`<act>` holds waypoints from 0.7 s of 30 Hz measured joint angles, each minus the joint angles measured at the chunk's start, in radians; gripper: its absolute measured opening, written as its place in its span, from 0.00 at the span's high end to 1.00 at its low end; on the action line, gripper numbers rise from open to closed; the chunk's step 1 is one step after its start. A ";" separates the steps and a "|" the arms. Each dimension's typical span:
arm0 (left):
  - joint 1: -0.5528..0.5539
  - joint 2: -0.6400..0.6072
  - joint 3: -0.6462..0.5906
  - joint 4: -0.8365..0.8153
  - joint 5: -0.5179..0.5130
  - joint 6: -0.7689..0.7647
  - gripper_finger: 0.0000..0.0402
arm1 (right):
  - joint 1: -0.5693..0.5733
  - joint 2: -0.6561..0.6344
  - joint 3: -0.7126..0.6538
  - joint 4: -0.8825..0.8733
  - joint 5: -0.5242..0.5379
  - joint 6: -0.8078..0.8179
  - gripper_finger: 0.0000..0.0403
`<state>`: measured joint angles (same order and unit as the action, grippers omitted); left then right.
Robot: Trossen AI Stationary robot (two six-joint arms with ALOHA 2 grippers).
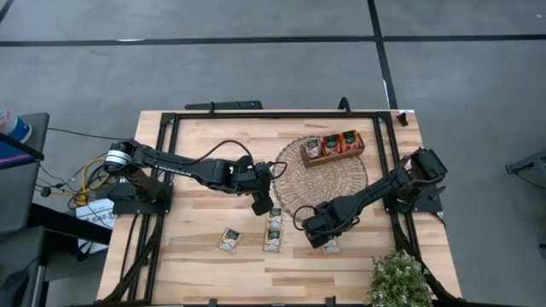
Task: Pick & Place Tea
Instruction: Put the brown tea pack into the left compartment of the brown organizer
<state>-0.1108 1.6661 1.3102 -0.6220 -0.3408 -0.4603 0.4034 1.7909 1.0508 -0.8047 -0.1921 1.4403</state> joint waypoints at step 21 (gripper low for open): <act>0.000 0.000 0.000 -0.004 0.040 -0.001 0.55 | 0.020 0.055 0.004 0.033 -0.072 0.034 0.29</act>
<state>-0.1105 1.6661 1.3102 -0.6256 -0.3005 -0.4611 0.4239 1.8463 1.0550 -0.7712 -0.2640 1.4738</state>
